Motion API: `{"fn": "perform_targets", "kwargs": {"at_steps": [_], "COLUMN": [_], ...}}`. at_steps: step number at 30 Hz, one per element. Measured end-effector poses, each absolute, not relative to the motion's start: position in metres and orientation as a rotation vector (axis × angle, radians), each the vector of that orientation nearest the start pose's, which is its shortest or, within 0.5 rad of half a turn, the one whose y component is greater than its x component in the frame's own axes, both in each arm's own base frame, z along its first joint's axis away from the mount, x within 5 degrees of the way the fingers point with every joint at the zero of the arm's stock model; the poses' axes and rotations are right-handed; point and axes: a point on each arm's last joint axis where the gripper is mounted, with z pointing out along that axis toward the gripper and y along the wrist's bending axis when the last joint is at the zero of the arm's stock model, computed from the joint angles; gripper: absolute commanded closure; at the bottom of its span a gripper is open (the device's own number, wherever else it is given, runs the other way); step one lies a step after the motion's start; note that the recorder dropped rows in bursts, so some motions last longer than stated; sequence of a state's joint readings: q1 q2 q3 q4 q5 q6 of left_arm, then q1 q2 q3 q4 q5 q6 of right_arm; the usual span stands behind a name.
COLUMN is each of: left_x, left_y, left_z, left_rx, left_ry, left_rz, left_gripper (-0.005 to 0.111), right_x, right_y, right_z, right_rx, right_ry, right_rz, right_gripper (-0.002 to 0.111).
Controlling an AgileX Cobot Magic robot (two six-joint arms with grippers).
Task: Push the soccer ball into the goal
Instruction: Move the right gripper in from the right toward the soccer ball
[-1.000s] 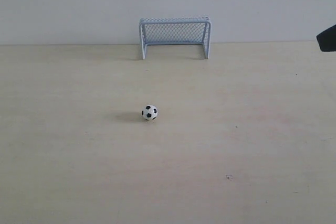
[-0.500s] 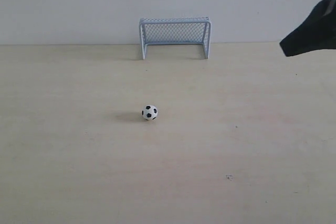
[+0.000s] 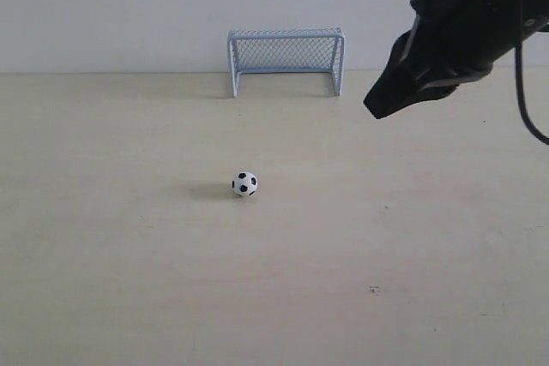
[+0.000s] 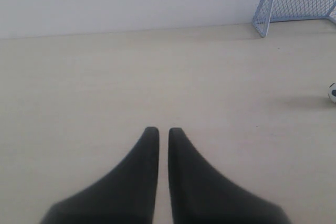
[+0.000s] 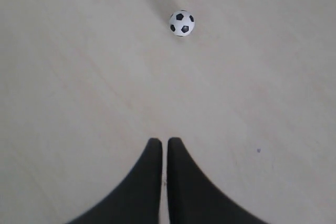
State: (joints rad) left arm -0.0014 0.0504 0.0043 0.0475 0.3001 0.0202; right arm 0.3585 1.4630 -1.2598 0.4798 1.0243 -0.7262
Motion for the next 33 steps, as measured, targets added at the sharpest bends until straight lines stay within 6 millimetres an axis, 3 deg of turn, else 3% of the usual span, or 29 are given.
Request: {"fn": "perform_targets", "kwargs": {"at_steps": [10, 33], "left_x": [0.058, 0.058], "left_y": [0.001, 0.001], "left_z": [0.182, 0.182], "left_rx": [0.052, 0.052], "left_ry": [1.838, 1.838], "left_rz": [0.058, 0.058], "left_gripper": [0.100, 0.100], "right_x": [0.294, 0.322], "right_y": [0.181, 0.232], "right_z": [0.323, 0.302], "right_rx": [-1.324, -1.531], "right_ry": [2.312, 2.330], "right_rz": [0.499, 0.442], "right_gripper": [0.108, 0.108]}}
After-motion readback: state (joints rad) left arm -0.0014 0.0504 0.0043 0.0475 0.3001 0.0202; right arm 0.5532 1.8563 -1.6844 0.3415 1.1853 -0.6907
